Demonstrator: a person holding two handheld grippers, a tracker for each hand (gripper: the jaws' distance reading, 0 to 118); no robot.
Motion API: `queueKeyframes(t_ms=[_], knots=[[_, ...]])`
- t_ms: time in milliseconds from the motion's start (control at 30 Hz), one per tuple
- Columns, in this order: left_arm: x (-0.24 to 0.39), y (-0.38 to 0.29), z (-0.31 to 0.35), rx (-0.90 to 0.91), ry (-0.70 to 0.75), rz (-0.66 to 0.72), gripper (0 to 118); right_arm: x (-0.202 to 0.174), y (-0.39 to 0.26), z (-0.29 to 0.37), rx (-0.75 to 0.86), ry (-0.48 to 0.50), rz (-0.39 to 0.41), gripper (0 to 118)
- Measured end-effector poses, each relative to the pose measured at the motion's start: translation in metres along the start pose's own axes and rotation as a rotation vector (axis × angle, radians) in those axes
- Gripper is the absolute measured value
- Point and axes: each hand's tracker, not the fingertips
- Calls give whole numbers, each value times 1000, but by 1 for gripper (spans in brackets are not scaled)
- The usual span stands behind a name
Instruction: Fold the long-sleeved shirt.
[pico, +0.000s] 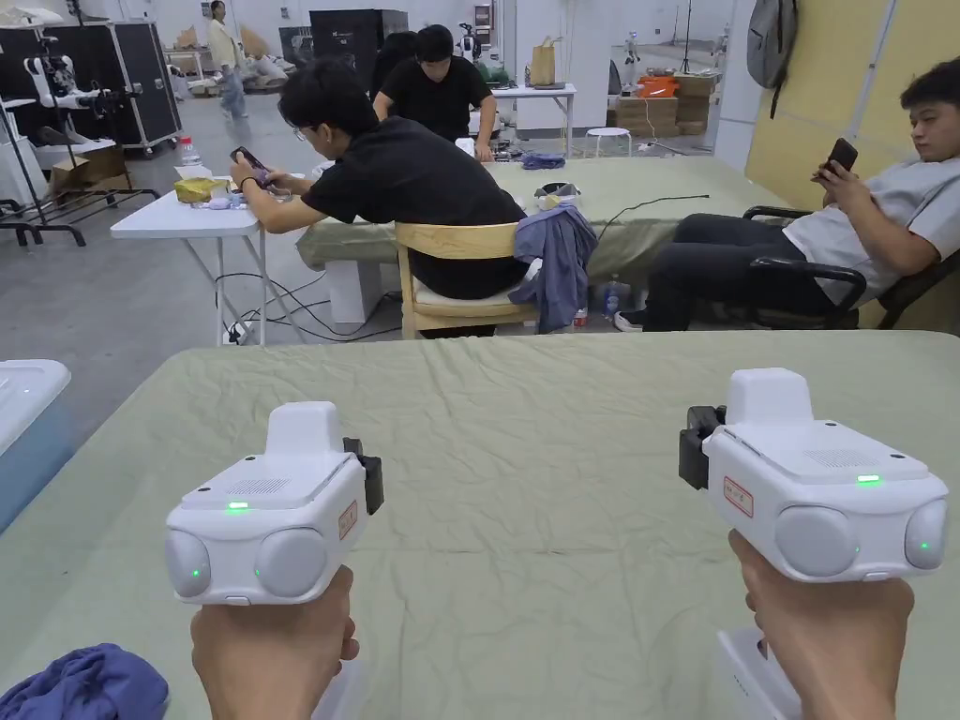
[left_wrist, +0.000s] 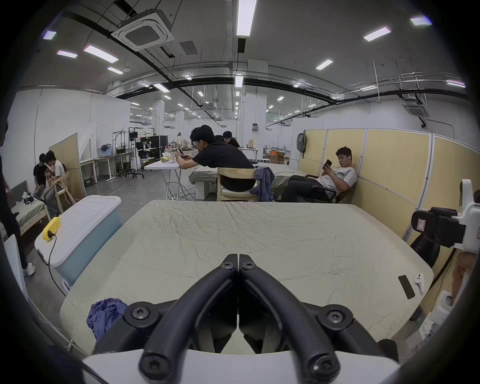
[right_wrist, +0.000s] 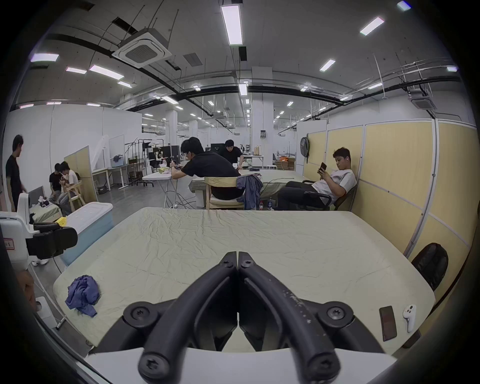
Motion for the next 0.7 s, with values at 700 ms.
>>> queueKeyframes(t_ms=[700], knots=[[-2, -1, 0, -5, -14, 8, 0, -2, 1, 0, -1, -9, 4, 1]])
